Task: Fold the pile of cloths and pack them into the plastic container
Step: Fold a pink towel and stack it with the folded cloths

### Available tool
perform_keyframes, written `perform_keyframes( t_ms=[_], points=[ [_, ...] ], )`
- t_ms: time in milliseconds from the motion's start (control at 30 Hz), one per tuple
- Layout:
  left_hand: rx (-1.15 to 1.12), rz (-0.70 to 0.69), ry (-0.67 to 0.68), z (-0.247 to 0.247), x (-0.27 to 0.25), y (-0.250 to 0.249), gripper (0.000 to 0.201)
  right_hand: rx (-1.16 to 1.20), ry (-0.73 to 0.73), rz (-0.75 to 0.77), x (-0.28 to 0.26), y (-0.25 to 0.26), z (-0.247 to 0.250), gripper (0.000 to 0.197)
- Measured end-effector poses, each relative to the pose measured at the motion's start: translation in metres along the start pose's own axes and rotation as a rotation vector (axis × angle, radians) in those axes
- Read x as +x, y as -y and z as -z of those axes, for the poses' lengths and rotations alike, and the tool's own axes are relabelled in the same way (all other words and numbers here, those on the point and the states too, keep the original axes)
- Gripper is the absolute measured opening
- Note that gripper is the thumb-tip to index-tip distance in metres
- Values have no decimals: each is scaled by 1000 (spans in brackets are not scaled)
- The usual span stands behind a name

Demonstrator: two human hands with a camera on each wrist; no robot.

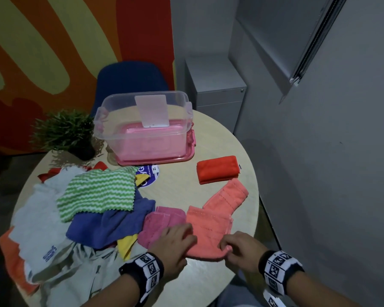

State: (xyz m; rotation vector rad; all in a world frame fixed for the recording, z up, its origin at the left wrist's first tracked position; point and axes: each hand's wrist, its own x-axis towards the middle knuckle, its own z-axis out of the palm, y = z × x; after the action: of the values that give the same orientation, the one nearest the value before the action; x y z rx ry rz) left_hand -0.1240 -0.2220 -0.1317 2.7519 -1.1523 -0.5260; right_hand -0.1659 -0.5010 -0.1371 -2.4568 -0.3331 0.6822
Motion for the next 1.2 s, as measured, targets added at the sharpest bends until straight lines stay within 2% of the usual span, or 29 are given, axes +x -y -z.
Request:
perform_keyframes(
  t_ms=[100, 167, 233, 333, 400, 500, 533, 600, 667, 767, 800, 900, 933, 967, 1033, 1133, 1200],
  points=[
    [-15, -77, 3, -13, 0, -1, 39, 55, -57, -44, -6, 0, 2, 18],
    [-96, -77, -81, -15, -2, -1, 25, 48, -54, -33, -10, -2, 1, 14],
    [-165, -65, -137, -11, -3, -4, 21, 15, -34, -24, -13, -4, -3, 9],
    [-195, -66, -157, -5, -4, -13, 24, -5, -6, -32, -15, -3, -7, 15],
    [-216, -71, -108, -4, -5, -16, 27, -20, 30, -40, -18, 1, -8, 12],
    [-234, -48, 58, -14, -4, -2, 55, 3, 49, -62, -20, 0, -9, 11],
    [-223, -51, 69, -19, -3, 3, 58, 31, 43, -79, -20, -2, -9, 12],
    [-279, -73, 5, -31, 0, 11, 42, 71, 12, -128, -17, -7, -7, 10],
    [-481, 43, -97, -32, 0, 13, 26, 114, -26, -160, -14, -7, -4, 9],
    [-695, 260, -110, -22, 3, 13, 36, 188, -61, -173, -7, -4, -2, 9],
    [-736, 301, -91, -20, 5, 14, 33, 203, -67, -188, -5, -4, 0, 15],
    [-766, 384, -81, -15, 13, 16, 14, 289, -44, -196, 1, -5, 0, 53],
    [-761, 411, -80, -13, 16, 17, 7, 271, -27, -203, 4, -5, 0, 60],
    [-740, 425, -76, -12, 19, 18, 11, 233, -15, -219, 8, -5, 0, 60],
    [-673, 451, -48, -9, 27, 17, 21, 168, -33, -269, 16, -8, 0, 46],
    [-653, 472, -42, -8, 33, 19, 12, 174, -108, -319, 26, -8, -1, 27],
    [-688, 460, -41, -9, 34, 22, 24, 194, -158, -343, 29, -6, -3, 22]
  ],
)
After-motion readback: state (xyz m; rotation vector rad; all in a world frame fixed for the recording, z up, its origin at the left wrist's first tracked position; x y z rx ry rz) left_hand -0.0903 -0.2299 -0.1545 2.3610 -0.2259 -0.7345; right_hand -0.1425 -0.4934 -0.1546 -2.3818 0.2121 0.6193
